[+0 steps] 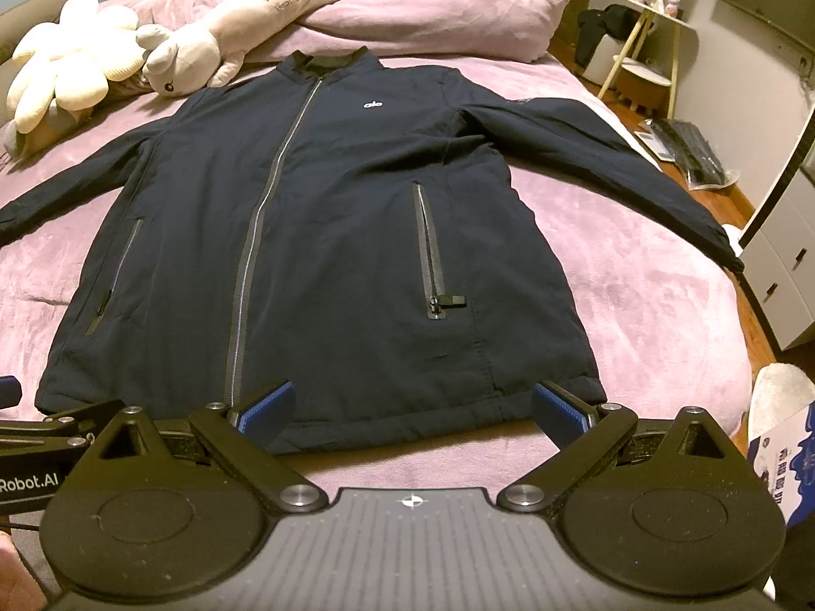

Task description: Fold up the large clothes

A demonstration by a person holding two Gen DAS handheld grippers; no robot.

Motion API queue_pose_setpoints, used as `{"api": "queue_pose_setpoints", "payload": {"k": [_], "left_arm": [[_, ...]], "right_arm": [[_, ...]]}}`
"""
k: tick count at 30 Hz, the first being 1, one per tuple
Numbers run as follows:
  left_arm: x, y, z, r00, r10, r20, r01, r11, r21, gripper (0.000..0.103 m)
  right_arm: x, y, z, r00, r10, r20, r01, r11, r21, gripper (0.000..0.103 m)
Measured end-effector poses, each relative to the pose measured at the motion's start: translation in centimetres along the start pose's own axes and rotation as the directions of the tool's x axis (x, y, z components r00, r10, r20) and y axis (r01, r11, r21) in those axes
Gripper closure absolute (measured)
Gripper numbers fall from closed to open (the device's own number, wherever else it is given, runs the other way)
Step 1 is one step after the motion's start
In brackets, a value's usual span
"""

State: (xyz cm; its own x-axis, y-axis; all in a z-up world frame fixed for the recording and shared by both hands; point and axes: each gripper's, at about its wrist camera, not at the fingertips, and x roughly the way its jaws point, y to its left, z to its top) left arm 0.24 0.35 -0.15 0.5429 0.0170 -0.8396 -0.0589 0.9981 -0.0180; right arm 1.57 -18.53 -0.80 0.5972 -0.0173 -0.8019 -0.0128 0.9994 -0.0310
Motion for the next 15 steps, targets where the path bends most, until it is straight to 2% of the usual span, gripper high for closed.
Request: {"api": "queue_pose_setpoints", "payload": {"k": [15], "left_arm": [[0.23,0.12,-0.18,1.0,0.0,-0.004,0.0,1.0,-0.001,0.0]], "right_arm": [[0.08,0.01,-0.05,1.0,0.003,-0.006,-0.003,1.0,0.002,0.004]]}}
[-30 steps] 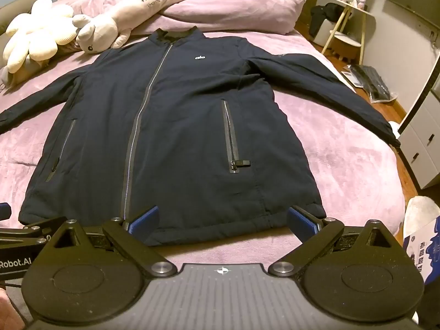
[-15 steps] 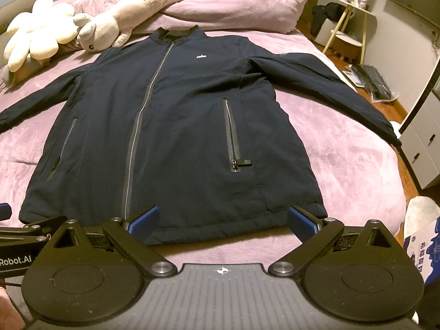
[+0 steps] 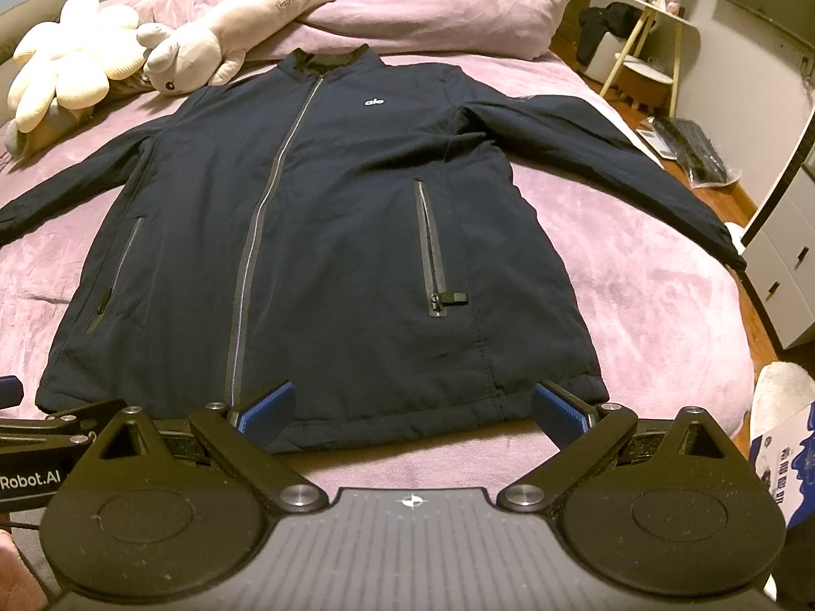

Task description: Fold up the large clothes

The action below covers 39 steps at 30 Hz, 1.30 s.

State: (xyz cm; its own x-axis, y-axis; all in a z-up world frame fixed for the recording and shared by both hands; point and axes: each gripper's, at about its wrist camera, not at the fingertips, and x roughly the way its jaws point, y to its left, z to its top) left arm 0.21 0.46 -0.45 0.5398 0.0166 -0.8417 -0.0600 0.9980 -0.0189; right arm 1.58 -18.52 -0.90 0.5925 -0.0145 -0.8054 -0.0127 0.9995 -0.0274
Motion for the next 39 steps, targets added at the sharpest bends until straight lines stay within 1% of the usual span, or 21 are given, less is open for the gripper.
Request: {"api": "queue_pose_setpoints", "payload": {"k": [22,39], "left_arm": [[0.43,0.15,-0.12,1.0,-0.002,-0.019,0.001,1.0,-0.01,0.0],[0.78,0.47,0.03,0.999,-0.003,-0.039,0.002,1.0,-0.029,0.0]], "right_arm": [[-0.37,-0.14,-0.22,1.0,0.029,0.012,-0.029,1.0,-0.003,0.004],[-0.38,0.3,-0.16,0.998,0.057,0.015,-0.056,0.998,-0.03,0.004]]}}
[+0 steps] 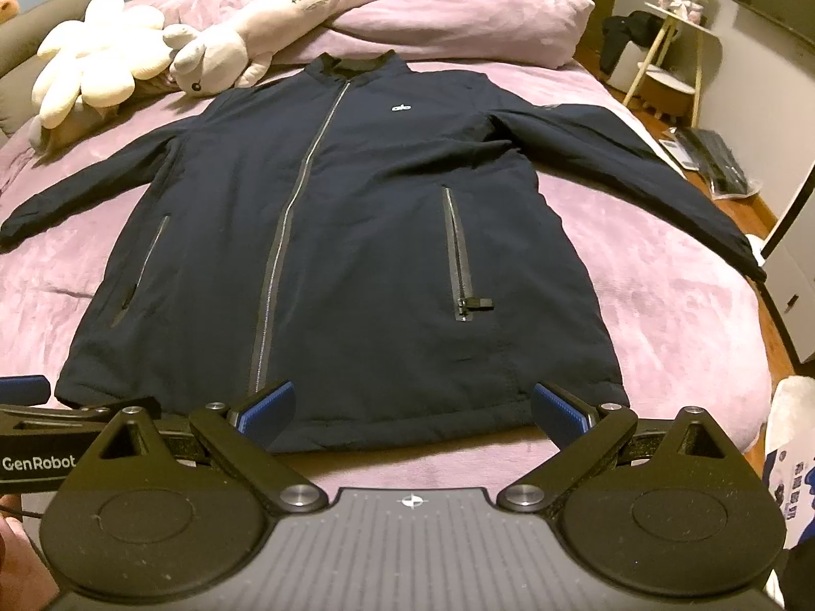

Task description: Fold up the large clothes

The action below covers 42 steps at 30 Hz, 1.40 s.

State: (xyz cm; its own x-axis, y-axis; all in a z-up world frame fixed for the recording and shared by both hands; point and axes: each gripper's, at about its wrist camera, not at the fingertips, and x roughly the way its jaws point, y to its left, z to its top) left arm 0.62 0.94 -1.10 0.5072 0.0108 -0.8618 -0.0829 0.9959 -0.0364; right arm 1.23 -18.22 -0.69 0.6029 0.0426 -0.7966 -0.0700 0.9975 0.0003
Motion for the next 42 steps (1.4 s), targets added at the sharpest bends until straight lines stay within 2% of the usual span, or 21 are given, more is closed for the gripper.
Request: {"api": "queue_pose_setpoints", "payload": {"k": [9,16,19,22,25,28,30,32,34,35,36,38,42], "left_arm": [[0.5,0.2,0.1,1.0,-0.001,-0.014,0.001,1.0,-0.009,0.0],[1.5,0.8,0.3,0.999,-0.008,-0.047,0.006,0.999,-0.037,0.0],[2.1,1.0,0.4,0.998,-0.013,-0.057,0.01,0.999,-0.047,0.0],[2.8,1.2,0.7,0.997,-0.039,-0.065,0.035,0.998,-0.052,0.0],[3.7,1.6,1.8,0.997,-0.066,-0.049,0.063,0.996,-0.068,0.0],[4.8,1.9,4.2,0.996,-0.09,0.006,0.09,0.992,-0.089,0.0],[6.0,2.1,6.5,0.993,-0.11,0.052,0.115,0.987,-0.109,0.0],[7.3,2.2,9.1,0.989,-0.103,0.107,0.116,0.985,-0.125,0.0],[8.9,1.8,11.5,0.987,-0.073,0.144,0.093,0.987,-0.132,0.0],[9.8,1.5,12.9,0.984,-0.072,0.162,0.093,0.987,-0.13,0.0],[10.9,1.1,14.2,0.981,-0.077,0.177,0.1,0.987,-0.125,0.0],[12.9,0.5,16.2,0.978,-0.084,0.191,0.109,0.986,-0.129,0.0],[17.5,-0.4,18.7,0.979,-0.075,0.187,0.103,0.985,-0.141,0.0]], "right_arm": [[0.2,-0.1,0.1,0.999,0.035,0.005,-0.035,0.999,0.006,0.004],[0.5,-0.1,0.0,0.992,0.11,0.053,-0.11,0.994,0.0,0.004],[1.0,-0.8,0.1,0.982,0.175,0.067,-0.177,0.984,0.022,0.004],[2.0,-2.1,0.8,0.964,0.25,0.091,-0.257,0.964,0.071,0.004],[3.6,-5.0,2.2,0.938,0.302,0.167,-0.329,0.93,0.162,0.004],[6.2,-9.9,4.3,0.927,0.27,0.26,-0.346,0.883,0.316,0.004],[8.0,-13.7,5.7,0.925,0.209,0.316,-0.332,0.85,0.41,0.007],[9.8,-17.8,6.8,0.924,0.12,0.363,-0.304,0.807,0.507,0.013],[11.9,-22.2,7.4,0.925,0.027,0.379,-0.276,0.734,0.62,0.02],[12.9,-24.1,7.5,0.925,-0.008,0.381,-0.271,0.69,0.671,0.028],[14.1,-26.2,7.3,0.923,-0.043,0.382,-0.271,0.631,0.727,0.034],[16.2,-29.8,6.5,0.927,-0.118,0.355,-0.25,0.509,0.823,0.038],[20.5,-35.0,4.4,0.939,-0.155,0.309,-0.257,0.284,0.924,0.05]]}}
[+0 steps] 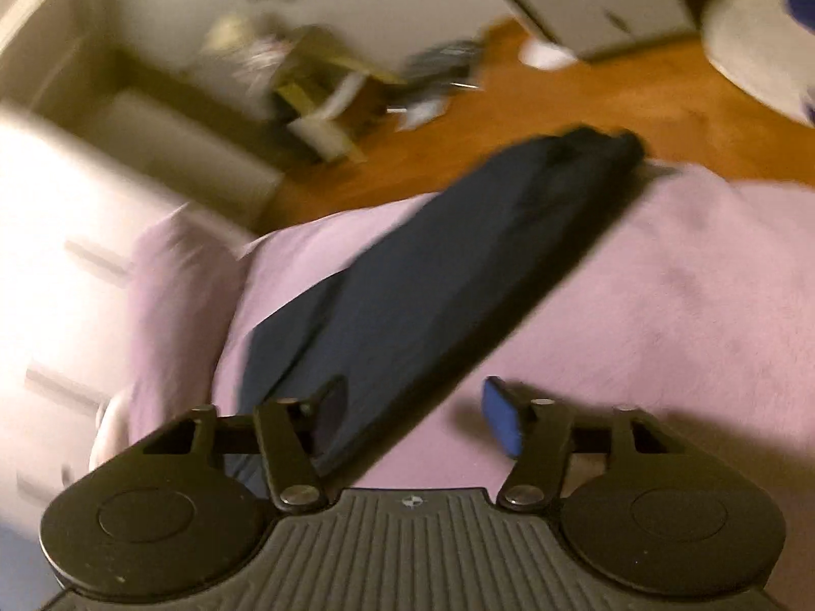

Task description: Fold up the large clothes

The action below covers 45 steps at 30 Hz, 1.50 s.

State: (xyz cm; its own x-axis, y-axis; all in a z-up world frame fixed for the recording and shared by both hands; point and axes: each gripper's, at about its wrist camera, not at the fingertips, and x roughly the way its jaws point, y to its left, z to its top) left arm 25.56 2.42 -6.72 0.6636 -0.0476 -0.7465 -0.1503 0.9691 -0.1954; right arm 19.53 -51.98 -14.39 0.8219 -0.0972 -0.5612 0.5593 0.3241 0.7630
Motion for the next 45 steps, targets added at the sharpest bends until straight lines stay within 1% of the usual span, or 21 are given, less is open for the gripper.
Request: {"api": "queue_pose_setpoints", "payload": {"k": [5,8,12,14,16,18,21,23,25,28,29,30,31,33,34,39,40,41,42,43,45], "left_arm": [[4.5,0.6,1.0,0.997,0.079,-0.019,-0.079,0.997,-0.017,0.0],[6.0,1.1,1.2,0.993,0.114,-0.03,-0.115,0.993,-0.015,0.0],[7.5,1.9,1.5,0.986,0.154,-0.062,-0.153,0.988,0.014,0.0],[8.0,2.2,1.5,0.986,0.146,-0.083,-0.144,0.989,0.028,0.0],[8.1,2.6,1.6,0.987,0.132,-0.089,-0.13,0.991,0.033,0.0],[8.3,2.9,1.6,0.988,0.119,-0.099,-0.117,0.993,0.023,0.0],[8.3,3.0,1.6,0.989,0.103,-0.11,-0.099,0.994,0.037,0.0],[8.1,3.1,1.8,0.989,0.097,-0.115,-0.093,0.995,0.036,0.0],[7.6,3.3,2.0,0.991,0.081,-0.108,-0.081,0.997,0.003,0.0],[6.7,3.8,2.5,0.996,0.011,-0.093,-0.018,0.997,-0.075,0.0],[6.4,3.9,2.8,0.996,-0.03,-0.088,0.021,0.994,-0.104,0.0],[6.3,3.8,3.2,0.994,-0.068,-0.085,0.056,0.99,-0.127,0.0],[6.3,3.5,3.6,0.992,-0.097,-0.085,0.084,0.987,-0.14,0.0],[6.5,2.9,4.3,0.982,-0.163,-0.095,0.148,0.977,-0.154,0.0],[6.8,2.4,4.8,0.977,-0.189,-0.101,0.172,0.973,-0.157,0.0],[8.4,-1.3,6.3,0.951,-0.297,-0.088,0.286,0.95,-0.124,0.001],[9.1,-2.2,6.6,0.943,-0.318,-0.097,0.307,0.945,-0.111,0.002],[9.7,-2.9,6.6,0.937,-0.33,-0.115,0.32,0.942,-0.101,0.01],[10.7,-3.6,6.7,0.931,-0.331,-0.152,0.319,0.943,-0.095,0.026],[11.7,-4.1,6.8,0.926,-0.329,-0.187,0.315,0.944,-0.099,0.032],[13.3,-4.7,6.6,0.918,-0.323,-0.23,0.304,0.946,-0.114,0.034]], "right_arm": [[2.6,-3.3,1.9,0.996,0.06,0.059,-0.071,0.974,0.216,0.058],[3.6,-3.4,3.2,0.998,0.03,0.06,-0.042,0.977,0.21,0.086],[4.2,-0.2,4.0,0.993,-0.079,0.09,0.082,0.996,-0.024,0.093],[3.3,4.0,2.6,0.974,-0.125,0.19,0.173,0.95,-0.261,0.093],[2.3,8.1,0.2,0.963,-0.072,0.259,0.191,0.862,-0.469,0.093],[1.3,12.3,-3.4,0.964,0.019,0.265,0.166,0.737,-0.656,0.093],[0.3,17.4,-9.9,0.977,0.149,0.153,0.052,0.527,-0.848,0.093],[0.5,19.4,-15.1,0.981,0.186,0.046,-0.025,0.363,-0.931,0.093],[1.2,20.2,-20.4,0.982,0.175,-0.069,-0.108,0.224,-0.969,0.091],[3.3,20.0,-27.4,0.981,0.06,-0.184,-0.187,0.052,-0.981,0.083],[4.0,19.4,-29.5,0.979,0.02,-0.201,-0.201,-0.001,-0.98,0.081],[4.5,18.7,-31.2,0.976,-0.024,-0.216,-0.217,-0.044,-0.975,0.072],[4.7,18.4,-32.4,0.977,-0.056,-0.205,-0.209,-0.068,-0.976,0.07],[3.6,17.7,-32.8,0.976,-0.044,-0.216,-0.218,-0.072,-0.973,0.059],[3.0,17.6,-32.2,0.969,-0.037,-0.243,-0.245,-0.046,-0.969,0.056],[0.4,18.4,-27.4,0.943,0.032,-0.332,-0.333,0.144,-0.932,0.054],[0.2,18.1,-26.5,0.94,0.04,-0.339,-0.34,0.186,-0.922,0.054],[0.0,17.6,-25.5,0.939,0.049,-0.34,-0.342,0.239,-0.909,0.054],[0.4,17.7,-24.2,0.936,0.06,-0.346,-0.347,0.299,-0.889,0.058],[0.5,17.4,-23.2,0.931,0.07,-0.358,-0.358,0.361,-0.861,0.06],[1.0,16.7,-21.2,0.92,0.087,-0.381,-0.374,0.479,-0.794,0.065]]}}
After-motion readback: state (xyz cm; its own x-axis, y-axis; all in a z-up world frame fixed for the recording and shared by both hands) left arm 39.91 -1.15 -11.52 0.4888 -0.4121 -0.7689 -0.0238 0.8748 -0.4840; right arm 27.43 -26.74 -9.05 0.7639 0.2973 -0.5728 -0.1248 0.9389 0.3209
